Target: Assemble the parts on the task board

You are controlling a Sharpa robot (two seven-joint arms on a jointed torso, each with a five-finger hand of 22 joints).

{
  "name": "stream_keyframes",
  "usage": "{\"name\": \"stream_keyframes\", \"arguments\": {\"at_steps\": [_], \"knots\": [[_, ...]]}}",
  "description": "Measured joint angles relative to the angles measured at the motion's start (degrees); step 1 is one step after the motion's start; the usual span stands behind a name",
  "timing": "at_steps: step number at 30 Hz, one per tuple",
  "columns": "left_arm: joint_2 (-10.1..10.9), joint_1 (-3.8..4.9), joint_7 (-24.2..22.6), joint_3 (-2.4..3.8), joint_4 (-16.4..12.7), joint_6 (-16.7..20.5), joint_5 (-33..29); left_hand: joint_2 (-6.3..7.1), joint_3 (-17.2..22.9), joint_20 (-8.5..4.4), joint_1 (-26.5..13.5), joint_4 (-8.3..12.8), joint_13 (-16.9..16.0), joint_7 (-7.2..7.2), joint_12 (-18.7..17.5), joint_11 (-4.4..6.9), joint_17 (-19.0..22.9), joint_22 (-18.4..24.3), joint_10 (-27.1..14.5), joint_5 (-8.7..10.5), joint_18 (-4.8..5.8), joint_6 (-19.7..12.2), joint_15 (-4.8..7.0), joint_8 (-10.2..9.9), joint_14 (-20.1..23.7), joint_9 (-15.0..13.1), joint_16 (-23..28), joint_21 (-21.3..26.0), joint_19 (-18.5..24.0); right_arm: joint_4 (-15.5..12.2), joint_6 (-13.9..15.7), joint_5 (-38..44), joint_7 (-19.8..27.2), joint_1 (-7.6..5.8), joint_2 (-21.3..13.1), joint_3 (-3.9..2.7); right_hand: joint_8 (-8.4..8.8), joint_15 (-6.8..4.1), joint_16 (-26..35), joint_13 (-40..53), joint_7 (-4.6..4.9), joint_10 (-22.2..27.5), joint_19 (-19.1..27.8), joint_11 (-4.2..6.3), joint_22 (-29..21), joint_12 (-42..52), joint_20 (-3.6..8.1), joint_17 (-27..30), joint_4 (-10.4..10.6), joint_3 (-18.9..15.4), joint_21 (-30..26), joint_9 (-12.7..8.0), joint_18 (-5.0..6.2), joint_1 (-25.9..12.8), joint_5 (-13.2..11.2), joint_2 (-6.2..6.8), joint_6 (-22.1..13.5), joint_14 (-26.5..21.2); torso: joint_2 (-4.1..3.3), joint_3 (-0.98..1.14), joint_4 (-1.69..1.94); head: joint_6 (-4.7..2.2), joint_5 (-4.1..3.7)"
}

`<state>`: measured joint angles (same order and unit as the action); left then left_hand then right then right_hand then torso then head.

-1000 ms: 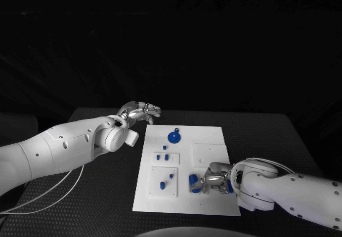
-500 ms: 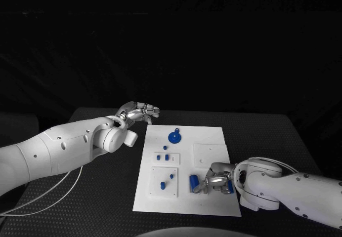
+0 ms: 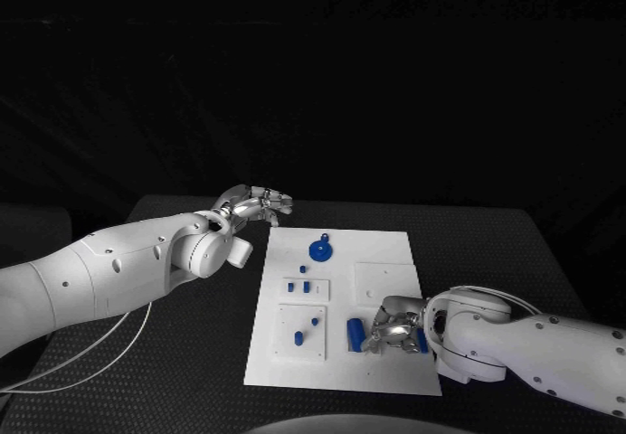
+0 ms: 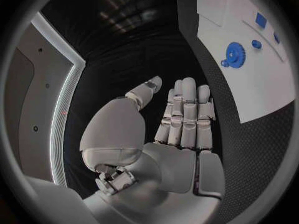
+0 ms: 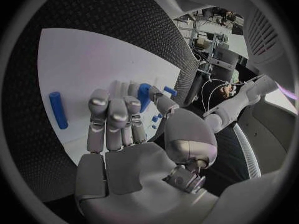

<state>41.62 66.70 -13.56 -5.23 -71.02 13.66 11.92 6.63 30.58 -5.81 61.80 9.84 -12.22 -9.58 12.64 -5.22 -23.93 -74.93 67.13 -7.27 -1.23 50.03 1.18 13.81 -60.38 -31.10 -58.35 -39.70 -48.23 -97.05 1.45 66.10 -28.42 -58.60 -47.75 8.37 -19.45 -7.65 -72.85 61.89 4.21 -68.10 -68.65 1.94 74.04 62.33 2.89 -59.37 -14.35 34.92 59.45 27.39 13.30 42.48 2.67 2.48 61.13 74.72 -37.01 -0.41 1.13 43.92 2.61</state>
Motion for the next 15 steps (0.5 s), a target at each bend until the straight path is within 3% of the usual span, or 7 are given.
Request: {"name": "stream_keyframes", "arguments": {"at_steps": [2,9,15], "knots": [[0.01,0.0,0.01,0.0,-0.03,-0.01,0.0,0.0,0.0,0.0,0.0,0.0,0.0,0.0,0.0,0.0,0.0,0.0,0.0,0.0,0.02,0.0,0.0,0.0,0.0,0.0,0.0,0.0,0.0,0.11,0.1,0.13,-0.07,0.0,0.3,0.0,0.0,0.01,0.0,0.0,0.0,-0.21,0.0,0.22,0.0,0.0,0.0,0.0,0.37,0.37,0.0,-0.07,0.0,-0.01,0.0,-0.01,0.0,0.0,0.0,0.0,0.02,0.05,0.04],[0.01,0.0,0.04,0.0,-0.04,-0.05,0.0,0.0,0.0,0.0,0.0,0.0,0.01,0.01,0.0,0.01,0.01,0.01,0.01,0.0,0.16,0.01,0.0,0.0,0.0,0.0,0.0,0.0,0.0,0.83,0.37,0.38,-0.29,0.05,1.54,0.06,0.0,0.1,-0.02,0.14,-0.01,-0.21,-0.1,0.21,0.0,0.0,-0.35,-0.16,2.01,2.03,0.0,-0.28,-0.01,-1.3,0.0,-2.24,0.0,0.1,0.0,-0.02,0.02,0.16,0.12],[0.02,0.0,0.06,0.0,-0.04,-0.08,0.0,0.01,0.16,0.01,0.01,-0.16,0.01,-0.09,0.0,0.01,-0.05,0.01,0.01,0.0,-0.44,-0.13,0.0,0.0,0.0,0.0,0.0,0.0,0.01,1.43,-0.18,0.73,-0.37,0.1,2.31,0.12,-0.45,0.12,-0.01,0.34,-0.03,-0.61,0.07,0.21,0.05,-0.28,-0.52,-0.41,2.12,6.11,0.32,-0.23,0.0,-1.78,-0.02,-3.22,0.47,0.12,0.0,-0.02,0.03,0.24,0.15]]}}
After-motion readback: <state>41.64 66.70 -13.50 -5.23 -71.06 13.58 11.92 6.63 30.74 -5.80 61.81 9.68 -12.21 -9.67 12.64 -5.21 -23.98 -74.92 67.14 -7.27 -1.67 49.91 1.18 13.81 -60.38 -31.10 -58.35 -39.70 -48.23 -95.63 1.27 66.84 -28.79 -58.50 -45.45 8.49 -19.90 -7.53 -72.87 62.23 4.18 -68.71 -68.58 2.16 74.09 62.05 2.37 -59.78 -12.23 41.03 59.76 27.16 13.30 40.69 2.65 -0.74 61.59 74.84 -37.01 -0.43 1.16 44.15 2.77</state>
